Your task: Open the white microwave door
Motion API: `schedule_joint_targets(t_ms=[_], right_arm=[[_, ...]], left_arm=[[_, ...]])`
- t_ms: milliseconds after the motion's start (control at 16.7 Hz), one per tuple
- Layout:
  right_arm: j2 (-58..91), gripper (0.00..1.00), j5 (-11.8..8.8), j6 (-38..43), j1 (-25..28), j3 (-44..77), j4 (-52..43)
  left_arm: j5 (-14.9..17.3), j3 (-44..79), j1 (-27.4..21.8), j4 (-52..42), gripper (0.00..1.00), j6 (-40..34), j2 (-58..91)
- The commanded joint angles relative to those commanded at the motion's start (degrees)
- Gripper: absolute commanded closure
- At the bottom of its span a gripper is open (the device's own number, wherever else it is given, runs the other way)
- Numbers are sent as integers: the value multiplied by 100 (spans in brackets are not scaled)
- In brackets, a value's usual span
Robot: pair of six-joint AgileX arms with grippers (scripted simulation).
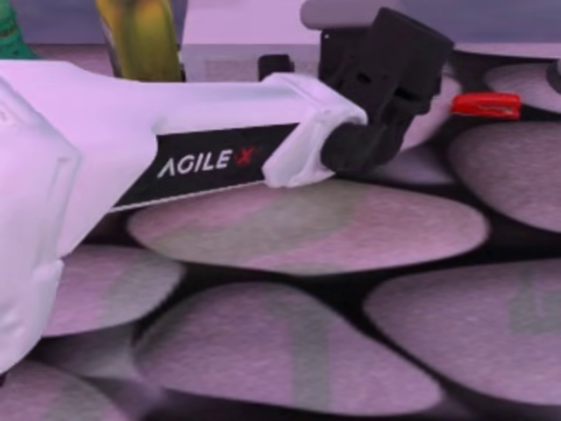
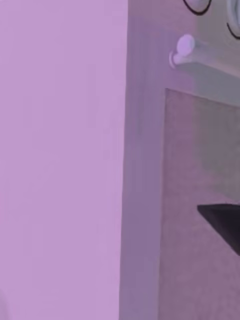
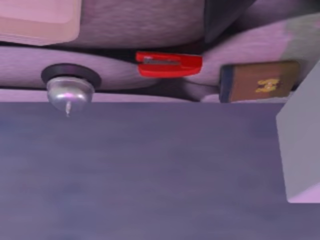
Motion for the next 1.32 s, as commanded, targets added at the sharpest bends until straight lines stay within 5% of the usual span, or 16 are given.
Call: schedule_joint_targets(t_ms=[540,1320], right_arm=[[0,0,0,0,0,0,0],[0,0,0,0,0,0,0]], left_arm=[[388,814,450,286,0,329,890],[388,814,450,286,98,329,890]])
